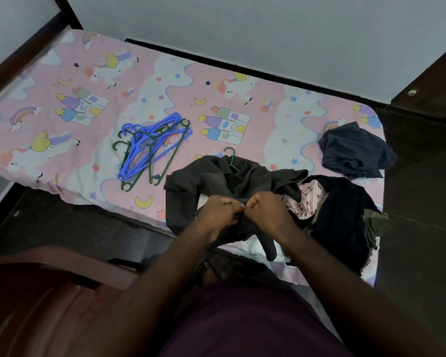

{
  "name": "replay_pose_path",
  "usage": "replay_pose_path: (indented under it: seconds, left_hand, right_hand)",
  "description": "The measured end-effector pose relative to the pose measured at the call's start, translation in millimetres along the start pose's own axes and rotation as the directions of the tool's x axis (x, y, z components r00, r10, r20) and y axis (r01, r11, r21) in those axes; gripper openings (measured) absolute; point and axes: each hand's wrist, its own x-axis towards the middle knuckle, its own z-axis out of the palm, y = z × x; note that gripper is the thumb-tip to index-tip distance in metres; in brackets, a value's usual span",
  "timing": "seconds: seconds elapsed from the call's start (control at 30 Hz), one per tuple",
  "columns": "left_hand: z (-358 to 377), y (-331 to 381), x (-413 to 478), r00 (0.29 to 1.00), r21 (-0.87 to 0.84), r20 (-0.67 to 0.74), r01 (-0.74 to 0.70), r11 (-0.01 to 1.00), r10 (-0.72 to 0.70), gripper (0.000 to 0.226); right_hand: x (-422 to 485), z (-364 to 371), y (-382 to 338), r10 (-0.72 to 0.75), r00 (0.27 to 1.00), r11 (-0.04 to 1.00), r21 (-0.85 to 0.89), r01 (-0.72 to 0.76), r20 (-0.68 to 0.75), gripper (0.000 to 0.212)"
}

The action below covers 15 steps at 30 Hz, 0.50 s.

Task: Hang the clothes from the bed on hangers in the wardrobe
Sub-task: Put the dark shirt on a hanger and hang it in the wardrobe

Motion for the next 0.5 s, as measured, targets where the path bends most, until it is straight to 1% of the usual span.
replay_pose_path:
  seconds: [0.1,0.13,0.17,0.2,0.23,0.27,0.3,0.33,0.4,0.5]
  left_hand:
    - [5.5,-4.8,4.0,0.997,-0.163,-0.047,0.045,0.986,-0.053,0.012]
    - [6.8,-6.0,5.1,0.996,-0.2,-0.064,0.048,0.979,-0.062,0.012]
    - [7.9,-6.8,6.7,0.995,-0.228,-0.075,0.047,0.973,-0.066,0.012]
    - [8.8,-6.8,7.9,0.995,-0.244,-0.081,0.044,0.969,-0.066,0.013]
    - [9.5,-6.1,8.4,0.995,-0.256,-0.082,0.04,0.966,-0.063,0.014]
    - [10.3,-5.7,8.8,0.995,-0.262,-0.08,0.036,0.965,-0.058,0.015]
    - [11.2,-5.6,9.4,0.996,-0.259,-0.075,0.03,0.966,-0.051,0.016]
    - [12.1,-5.4,9.5,0.996,-0.248,-0.072,0.023,0.968,-0.042,0.017]
    - [13.5,-4.6,8.8,0.997,-0.229,-0.074,0.009,0.973,-0.027,0.018]
    - [14.5,-0.7,9.4,0.996,-0.226,-0.086,0.004,0.974,-0.024,0.017]
  right_hand:
    - [-2.2,0.2,1.2,-0.12,0.993,0.984,-0.131,0.12,0.003,0.01]
    - [-2.7,1.9,2.7,-0.15,0.989,0.979,-0.14,0.148,-0.003,0.009]
    - [-3.6,3.8,4.8,-0.161,0.987,0.982,-0.104,0.157,-0.024,0.009]
    - [-4.7,4.7,6.0,-0.139,0.989,0.99,-0.007,0.139,-0.053,0.008]
    - [-5.5,4.7,6.5,-0.089,0.993,0.987,0.127,0.098,-0.078,0.009]
    - [-6.0,4.8,6.2,-0.028,0.996,0.963,0.266,0.049,-0.084,0.01]
    - [-5.8,5.3,6.1,0.023,0.997,0.929,0.369,0.005,-0.073,0.012]
    - [-4.9,6.4,6.9,0.05,0.996,0.91,0.415,-0.017,-0.07,0.013]
    - [-2.4,10.5,10.1,0.046,0.994,0.921,0.39,-0.005,-0.095,0.015]
    - [-3.6,13.4,13.4,-0.014,0.99,0.957,0.283,0.055,-0.143,0.012]
